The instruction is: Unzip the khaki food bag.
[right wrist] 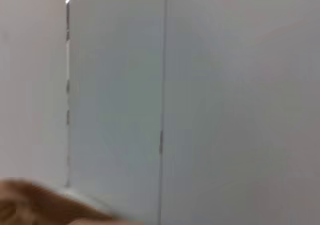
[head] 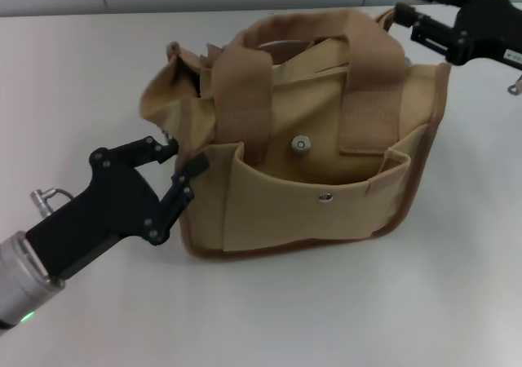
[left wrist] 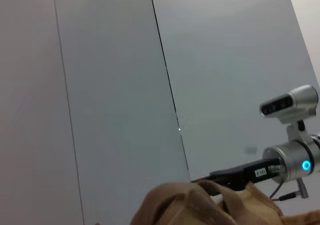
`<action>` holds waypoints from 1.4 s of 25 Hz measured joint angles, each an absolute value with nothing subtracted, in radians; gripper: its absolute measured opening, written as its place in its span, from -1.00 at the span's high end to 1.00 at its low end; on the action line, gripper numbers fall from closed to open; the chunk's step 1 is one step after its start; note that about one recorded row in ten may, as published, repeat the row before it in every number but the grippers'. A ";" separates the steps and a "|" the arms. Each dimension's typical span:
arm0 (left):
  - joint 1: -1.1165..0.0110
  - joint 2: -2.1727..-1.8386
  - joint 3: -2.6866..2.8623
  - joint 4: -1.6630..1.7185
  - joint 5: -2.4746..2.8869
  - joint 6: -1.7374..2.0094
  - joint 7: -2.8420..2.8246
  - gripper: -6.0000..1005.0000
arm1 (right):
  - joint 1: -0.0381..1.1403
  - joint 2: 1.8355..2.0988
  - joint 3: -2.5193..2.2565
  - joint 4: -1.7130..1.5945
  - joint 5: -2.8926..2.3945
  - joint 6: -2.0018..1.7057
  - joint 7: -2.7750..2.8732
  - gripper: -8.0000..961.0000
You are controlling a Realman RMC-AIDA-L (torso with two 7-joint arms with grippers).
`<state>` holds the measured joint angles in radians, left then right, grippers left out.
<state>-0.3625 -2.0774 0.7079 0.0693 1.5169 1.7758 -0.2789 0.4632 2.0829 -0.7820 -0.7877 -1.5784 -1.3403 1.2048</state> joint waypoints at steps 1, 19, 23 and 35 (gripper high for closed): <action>-0.363 -2.077 0.708 0.069 1.517 1.776 -0.279 0.57 | 0.463 2.083 -0.782 -0.788 -1.578 -1.340 1.205 0.26; -0.279 -2.063 0.628 0.282 1.540 1.978 -0.581 -0.43 | 0.265 2.078 -0.779 -0.737 -1.202 -1.652 1.146 -0.62; -0.255 -2.060 0.740 0.373 1.610 1.989 -0.700 -0.59 | 0.230 2.072 -0.784 -0.703 -1.327 -1.853 1.142 -0.63; -0.250 -2.064 0.795 0.385 1.815 1.921 -0.764 -0.61 | 0.234 2.082 -0.792 -0.642 -1.867 -1.986 1.055 -0.62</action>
<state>-0.2504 -2.0639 0.7949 0.3854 1.8151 1.9212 -0.7640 0.2339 2.0819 -0.7918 -0.6417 -1.8670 -1.9859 1.0545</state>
